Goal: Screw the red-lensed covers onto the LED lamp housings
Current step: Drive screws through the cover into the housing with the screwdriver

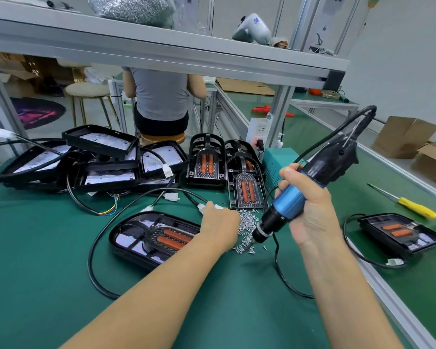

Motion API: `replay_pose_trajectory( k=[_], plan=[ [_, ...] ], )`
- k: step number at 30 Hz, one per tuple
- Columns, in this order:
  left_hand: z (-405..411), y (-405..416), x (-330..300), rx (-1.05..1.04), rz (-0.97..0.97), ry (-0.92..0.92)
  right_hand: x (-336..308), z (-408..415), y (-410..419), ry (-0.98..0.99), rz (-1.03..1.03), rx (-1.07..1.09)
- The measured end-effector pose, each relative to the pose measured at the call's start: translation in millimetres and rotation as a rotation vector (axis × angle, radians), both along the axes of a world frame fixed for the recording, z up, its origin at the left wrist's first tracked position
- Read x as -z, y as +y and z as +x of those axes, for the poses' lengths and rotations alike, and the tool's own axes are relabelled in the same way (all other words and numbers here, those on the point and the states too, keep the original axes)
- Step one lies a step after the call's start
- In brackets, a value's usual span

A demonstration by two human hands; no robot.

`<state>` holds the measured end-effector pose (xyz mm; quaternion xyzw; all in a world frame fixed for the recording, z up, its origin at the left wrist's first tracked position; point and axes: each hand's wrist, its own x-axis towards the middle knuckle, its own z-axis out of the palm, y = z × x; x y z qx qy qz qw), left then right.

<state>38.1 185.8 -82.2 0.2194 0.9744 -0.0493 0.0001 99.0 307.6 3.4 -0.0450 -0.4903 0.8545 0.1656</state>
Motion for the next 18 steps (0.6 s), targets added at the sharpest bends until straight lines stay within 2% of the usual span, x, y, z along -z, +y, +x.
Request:
replay_pose_trajectory(
  k=[2, 4, 5, 8, 11, 13, 18],
  plan=[
    [4.3, 1.1, -3.4, 0.051, -0.037, -0.018, -0.3, 0.8, -0.6, 0.005, -0.007, 0.013],
    [6.1, -0.4, -7.3, 0.076, 0.02, -0.042, -2.3, 2.7, -1.2, 0.02, -0.017, 0.03],
    [6.6, -3.8, -11.8, 0.068, 0.146, -0.071, -3.6, 3.7, -0.3, 0.035, -0.03, 0.033],
    [7.9, -30.6, -32.7, -0.016, 0.745, -0.2, -11.0, 6.7, 3.2, 0.093, -0.11, 0.024],
    [18.3, -70.4, -42.3, -0.101, 1.232, -0.334, -16.4, 9.1, 1.3, 0.181, -0.263, -0.003],
    [29.1, -92.8, -37.9, -0.147, 1.406, -0.408, -20.0, 9.0, -6.6, 0.242, -0.34, -0.039],
    [57.6, -131.9, -26.0, -0.215, 1.657, -0.43, -26.1, 2.6, -39.4, 0.302, -0.416, -0.118]
  ],
)
